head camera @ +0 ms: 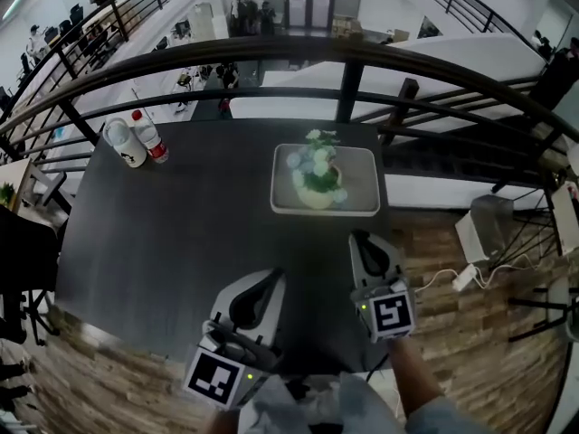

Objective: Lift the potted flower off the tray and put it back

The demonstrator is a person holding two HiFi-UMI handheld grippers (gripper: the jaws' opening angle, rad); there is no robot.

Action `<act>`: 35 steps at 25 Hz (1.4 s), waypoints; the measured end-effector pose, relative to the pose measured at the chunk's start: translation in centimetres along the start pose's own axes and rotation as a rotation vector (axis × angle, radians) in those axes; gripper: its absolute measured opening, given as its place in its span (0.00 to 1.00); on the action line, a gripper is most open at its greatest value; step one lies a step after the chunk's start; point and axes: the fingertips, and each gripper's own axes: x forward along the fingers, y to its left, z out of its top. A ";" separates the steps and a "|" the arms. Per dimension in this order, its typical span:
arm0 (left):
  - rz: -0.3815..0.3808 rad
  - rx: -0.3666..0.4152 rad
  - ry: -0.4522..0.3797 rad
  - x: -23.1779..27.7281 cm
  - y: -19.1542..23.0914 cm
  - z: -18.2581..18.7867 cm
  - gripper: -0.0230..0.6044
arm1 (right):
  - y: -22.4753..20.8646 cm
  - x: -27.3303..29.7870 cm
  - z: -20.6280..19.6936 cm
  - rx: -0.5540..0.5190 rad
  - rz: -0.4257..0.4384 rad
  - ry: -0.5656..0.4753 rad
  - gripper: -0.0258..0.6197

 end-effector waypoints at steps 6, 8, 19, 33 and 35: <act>-0.011 0.024 -0.003 -0.6 -2.2 0.4 0.03 | 0.6 -2.8 1.5 -0.012 0.032 0.038 0.04; -0.017 0.030 -0.002 -0.5 -2.7 0.4 0.03 | 0.5 -3.6 2.5 -0.004 0.028 0.019 0.04; -0.062 0.039 -0.013 -0.7 -5.8 0.7 0.03 | 0.7 -8.4 5.9 -0.006 0.017 -0.041 0.04; -0.067 0.050 -0.018 -1.2 -8.0 0.9 0.03 | 0.6 -11.7 5.7 0.002 -0.008 -0.036 0.04; -0.067 0.053 -0.020 -1.1 -8.1 0.9 0.03 | 0.5 -11.8 5.7 0.004 -0.011 -0.034 0.04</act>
